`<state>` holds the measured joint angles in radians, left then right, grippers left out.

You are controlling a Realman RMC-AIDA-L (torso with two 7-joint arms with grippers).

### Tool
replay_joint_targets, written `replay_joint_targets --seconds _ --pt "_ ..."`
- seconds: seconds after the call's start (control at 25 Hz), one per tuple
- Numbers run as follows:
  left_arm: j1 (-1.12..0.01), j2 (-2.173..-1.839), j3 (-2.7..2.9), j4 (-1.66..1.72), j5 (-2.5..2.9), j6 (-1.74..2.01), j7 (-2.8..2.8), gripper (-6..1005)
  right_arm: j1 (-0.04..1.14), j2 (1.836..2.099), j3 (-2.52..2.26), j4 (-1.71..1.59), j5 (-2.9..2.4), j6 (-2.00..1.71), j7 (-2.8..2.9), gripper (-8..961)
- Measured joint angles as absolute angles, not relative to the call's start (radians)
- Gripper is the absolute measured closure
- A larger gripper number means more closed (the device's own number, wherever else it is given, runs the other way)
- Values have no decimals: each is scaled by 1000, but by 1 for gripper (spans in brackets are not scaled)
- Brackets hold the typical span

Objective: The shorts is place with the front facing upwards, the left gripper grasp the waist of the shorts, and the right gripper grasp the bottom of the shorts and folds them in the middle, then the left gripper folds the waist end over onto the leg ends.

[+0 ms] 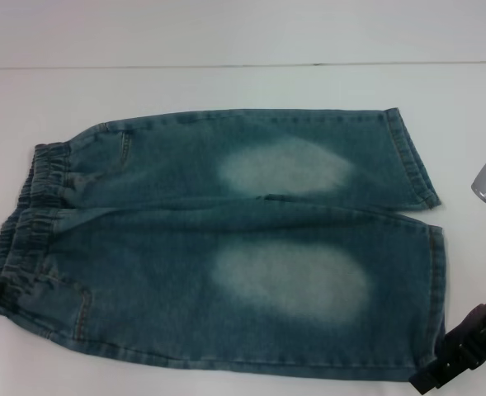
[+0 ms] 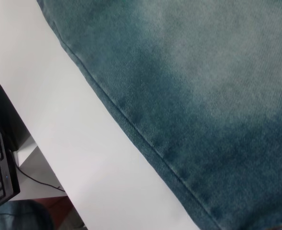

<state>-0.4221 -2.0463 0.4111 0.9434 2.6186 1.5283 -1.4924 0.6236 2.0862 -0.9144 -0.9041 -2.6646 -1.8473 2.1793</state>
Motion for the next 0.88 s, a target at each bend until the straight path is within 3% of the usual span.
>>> replay_joint_targets --seconds 0.32,0.76,0.88 --pt "-424 -2049 411 940 2618 1533 -1497 945 620 2080 -914 -907 -2665 -1848 2171 411" --pt "-422 -2049 406 935 2611 1535 -1501 944 617 2072 -904 -928 -2662 -1849 2142 881" --pt "-422 -2050 399 933 2602 1534 -1506 944 612 2066 -864 -956 -2658 -1850 2115 891"
